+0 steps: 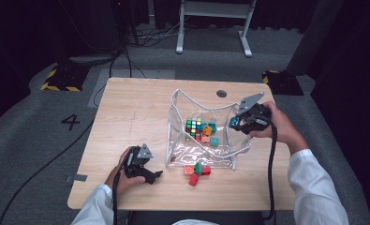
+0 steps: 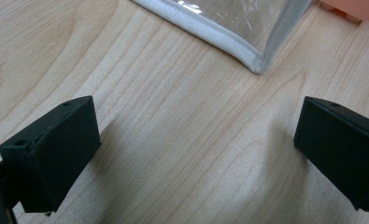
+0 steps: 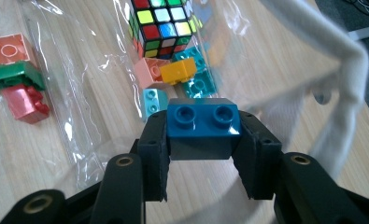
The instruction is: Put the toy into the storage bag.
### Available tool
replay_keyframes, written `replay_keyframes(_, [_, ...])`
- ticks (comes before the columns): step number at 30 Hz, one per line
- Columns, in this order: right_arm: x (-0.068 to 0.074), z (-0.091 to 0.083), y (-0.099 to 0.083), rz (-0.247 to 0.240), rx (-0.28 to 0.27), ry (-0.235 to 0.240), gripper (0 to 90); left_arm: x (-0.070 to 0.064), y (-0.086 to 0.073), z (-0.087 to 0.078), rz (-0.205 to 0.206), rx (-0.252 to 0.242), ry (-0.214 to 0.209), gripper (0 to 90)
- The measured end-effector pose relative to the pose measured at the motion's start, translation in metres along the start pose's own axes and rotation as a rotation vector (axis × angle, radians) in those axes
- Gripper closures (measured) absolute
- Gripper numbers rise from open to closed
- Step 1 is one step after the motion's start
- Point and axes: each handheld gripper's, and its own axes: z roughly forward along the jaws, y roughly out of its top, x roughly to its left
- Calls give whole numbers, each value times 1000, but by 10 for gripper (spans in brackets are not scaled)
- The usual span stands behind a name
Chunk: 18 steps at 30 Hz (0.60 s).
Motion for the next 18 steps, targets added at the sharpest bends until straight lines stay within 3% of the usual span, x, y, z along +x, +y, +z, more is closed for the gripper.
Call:
replay_keyframes(12, [5, -9, -7, 0, -38, -10, 529, 0, 0, 0, 3, 2, -1, 4])
replay_keyframes(18, [10, -23, -16, 60, -163, 1, 465, 0, 0, 0, 0, 2, -1, 4])
